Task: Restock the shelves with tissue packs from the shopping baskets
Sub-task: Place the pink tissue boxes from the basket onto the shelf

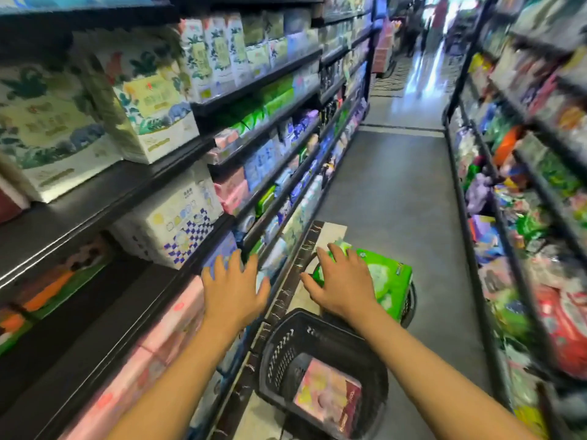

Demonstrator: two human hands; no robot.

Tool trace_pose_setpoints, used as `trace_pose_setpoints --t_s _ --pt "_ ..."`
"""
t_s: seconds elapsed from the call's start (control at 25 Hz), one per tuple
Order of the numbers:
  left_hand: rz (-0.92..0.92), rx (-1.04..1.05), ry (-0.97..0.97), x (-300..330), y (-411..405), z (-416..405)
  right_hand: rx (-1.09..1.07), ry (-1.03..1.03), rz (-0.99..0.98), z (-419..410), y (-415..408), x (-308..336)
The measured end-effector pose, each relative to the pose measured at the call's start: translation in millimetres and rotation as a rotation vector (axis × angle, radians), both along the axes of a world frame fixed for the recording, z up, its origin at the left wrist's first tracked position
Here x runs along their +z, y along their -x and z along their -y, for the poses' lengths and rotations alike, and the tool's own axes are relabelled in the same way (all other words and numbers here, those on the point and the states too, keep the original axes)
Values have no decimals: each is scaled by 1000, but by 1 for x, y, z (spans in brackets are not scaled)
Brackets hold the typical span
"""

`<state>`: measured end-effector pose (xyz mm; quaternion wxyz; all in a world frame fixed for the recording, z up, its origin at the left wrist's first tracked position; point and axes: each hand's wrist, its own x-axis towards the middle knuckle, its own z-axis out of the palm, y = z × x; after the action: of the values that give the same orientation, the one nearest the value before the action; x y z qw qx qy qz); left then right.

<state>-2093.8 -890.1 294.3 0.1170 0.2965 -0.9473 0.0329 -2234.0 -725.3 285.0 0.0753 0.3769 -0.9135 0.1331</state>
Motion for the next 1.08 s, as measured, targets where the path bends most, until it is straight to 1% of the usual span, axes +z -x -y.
trace_pose_setpoints --t_s 0.12,0.2,0.36,0.44,0.52,0.6,0.64,0.76,0.8,0.88,0.96,1.0,1.04,1.08 --pt "90 -99 -68 -41 37 -20 -119 -47 89 -30 11 -37" --pt "148 -163 -92 -81 59 -25 -195 -74 143 -40 18 -75" --pt "296 -228 -162 -181 97 -26 -331 -160 327 -43 34 -181" --pt "322 -259 -202 -231 112 -24 -362 -208 430 -41 38 -234" --pt "403 -286 -263 -300 126 -18 -409 -260 569 -37 43 -307" --pt "468 -297 -285 -384 142 -8 -465 -294 680 -33 47 -391" --pt "484 -286 -290 -432 150 -2 -487 -314 724 -31 51 -438" --pt "610 -205 -357 -568 164 10 -578 -370 875 -31 57 -571" --pt "664 -165 -412 -618 164 11 -631 -346 915 -31 57 -619" --pt "732 -62 -571 -711 166 12 -812 -258 1004 -35 57 -708" --pt "810 54 -842 -794 162 10 -1000 -153 1168 -41 51 -784" --pt "855 118 -1006 -822 161 8 -1094 -50 1265 -46 46 -814" --pt "850 217 -1167 -842 159 5 -1187 110 1353 -51 42 -836" --pt "790 351 -1311 -851 157 4 -1268 269 1400 -53 38 -848"
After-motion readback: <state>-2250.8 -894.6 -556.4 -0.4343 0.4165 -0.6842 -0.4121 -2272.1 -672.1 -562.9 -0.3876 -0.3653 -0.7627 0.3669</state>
